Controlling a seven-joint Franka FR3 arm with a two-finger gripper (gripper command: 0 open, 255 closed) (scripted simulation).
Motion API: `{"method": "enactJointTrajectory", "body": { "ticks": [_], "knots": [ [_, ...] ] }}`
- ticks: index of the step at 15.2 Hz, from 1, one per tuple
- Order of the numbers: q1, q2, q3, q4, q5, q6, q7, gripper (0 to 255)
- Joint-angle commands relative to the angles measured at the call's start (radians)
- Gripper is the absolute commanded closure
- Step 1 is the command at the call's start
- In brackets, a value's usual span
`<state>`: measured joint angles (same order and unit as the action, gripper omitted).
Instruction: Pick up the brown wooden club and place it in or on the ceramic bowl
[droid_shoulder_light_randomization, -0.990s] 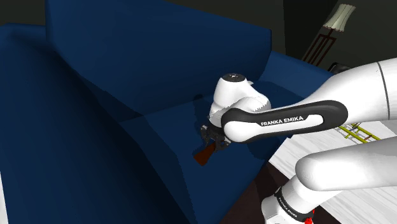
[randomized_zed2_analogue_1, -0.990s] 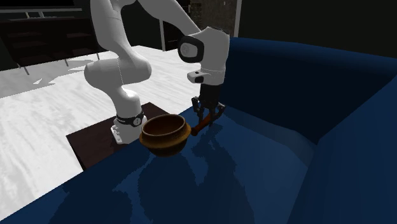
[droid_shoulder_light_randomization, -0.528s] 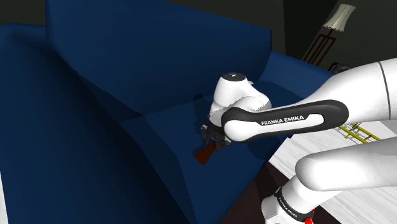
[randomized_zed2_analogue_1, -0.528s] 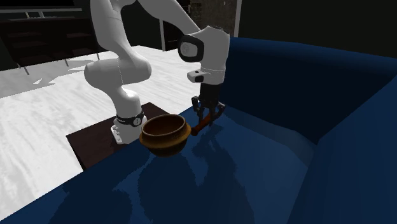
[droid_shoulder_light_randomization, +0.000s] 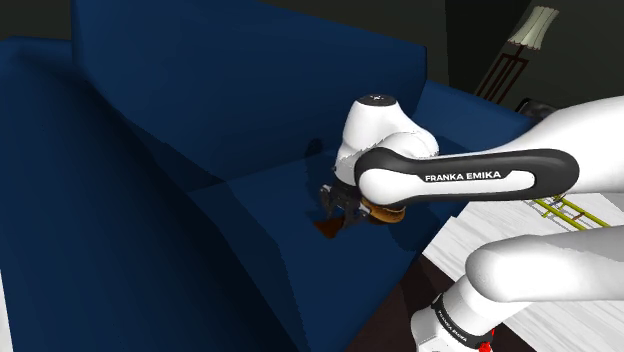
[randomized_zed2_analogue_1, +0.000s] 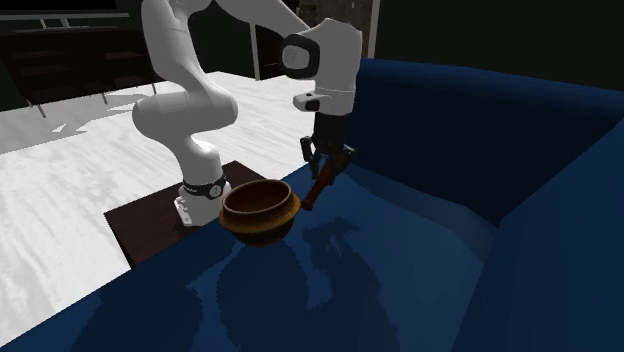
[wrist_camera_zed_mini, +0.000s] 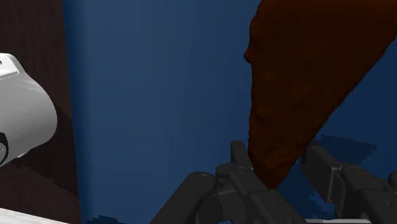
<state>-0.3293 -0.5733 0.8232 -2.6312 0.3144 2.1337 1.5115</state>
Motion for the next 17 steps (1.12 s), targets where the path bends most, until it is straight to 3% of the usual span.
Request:
{"method": "enactJointTrajectory", "body": {
  "ticks": [1, 17],
  "knots": [
    [0.001, -0.011, -0.013, 0.019, -0.004, -0.031, -0.004, 255],
    [0.017, -0.1, -0.118, 0.169, -0.037, -0.27, -0.036, 255]
  ]
}}
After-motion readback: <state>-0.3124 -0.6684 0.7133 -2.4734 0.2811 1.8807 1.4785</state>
